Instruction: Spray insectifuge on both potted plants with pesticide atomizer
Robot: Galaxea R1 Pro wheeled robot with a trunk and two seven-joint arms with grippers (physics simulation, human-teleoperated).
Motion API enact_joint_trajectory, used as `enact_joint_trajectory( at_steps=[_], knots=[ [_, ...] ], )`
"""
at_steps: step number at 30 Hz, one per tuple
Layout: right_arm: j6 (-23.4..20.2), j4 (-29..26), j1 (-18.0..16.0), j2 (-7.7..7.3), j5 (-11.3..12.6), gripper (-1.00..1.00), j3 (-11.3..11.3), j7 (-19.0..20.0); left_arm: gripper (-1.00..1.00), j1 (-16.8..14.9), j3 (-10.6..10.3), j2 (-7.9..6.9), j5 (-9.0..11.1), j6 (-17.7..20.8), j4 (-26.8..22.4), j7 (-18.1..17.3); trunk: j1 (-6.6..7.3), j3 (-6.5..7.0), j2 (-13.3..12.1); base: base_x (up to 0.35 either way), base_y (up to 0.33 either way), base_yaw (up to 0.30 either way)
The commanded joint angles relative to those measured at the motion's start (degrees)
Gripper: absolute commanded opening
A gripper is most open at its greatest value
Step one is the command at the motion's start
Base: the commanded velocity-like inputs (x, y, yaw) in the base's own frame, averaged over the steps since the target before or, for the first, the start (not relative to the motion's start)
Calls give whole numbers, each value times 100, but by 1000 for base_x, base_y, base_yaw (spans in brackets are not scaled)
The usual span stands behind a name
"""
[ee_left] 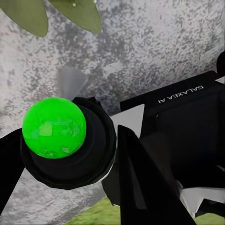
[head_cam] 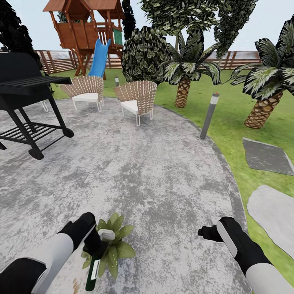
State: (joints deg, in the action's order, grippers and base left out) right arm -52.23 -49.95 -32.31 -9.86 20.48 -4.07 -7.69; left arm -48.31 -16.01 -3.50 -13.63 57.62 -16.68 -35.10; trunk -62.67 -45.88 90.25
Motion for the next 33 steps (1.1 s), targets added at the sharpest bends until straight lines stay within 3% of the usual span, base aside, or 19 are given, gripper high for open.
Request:
enact_joint_trajectory(
  at_steps=[1,22,33],
  knots=[
    [-15,-6,-3,-7,61,100,-24,-57,-100,-11,-7,-2,-61,12,-9,-58,0,-5,2,0,0,0],
    [-15,-10,-3,-10,61,100,-24,-48,-100,164,-36,-11,-69,-5,-6,-67,0,-68,2,0,0,0],
    [-15,-7,-3,-8,58,100,-24,-48,-100,164,-41,-11,-69,-5,-2,-59,-219,-247,404,0,0,0]
  ],
)
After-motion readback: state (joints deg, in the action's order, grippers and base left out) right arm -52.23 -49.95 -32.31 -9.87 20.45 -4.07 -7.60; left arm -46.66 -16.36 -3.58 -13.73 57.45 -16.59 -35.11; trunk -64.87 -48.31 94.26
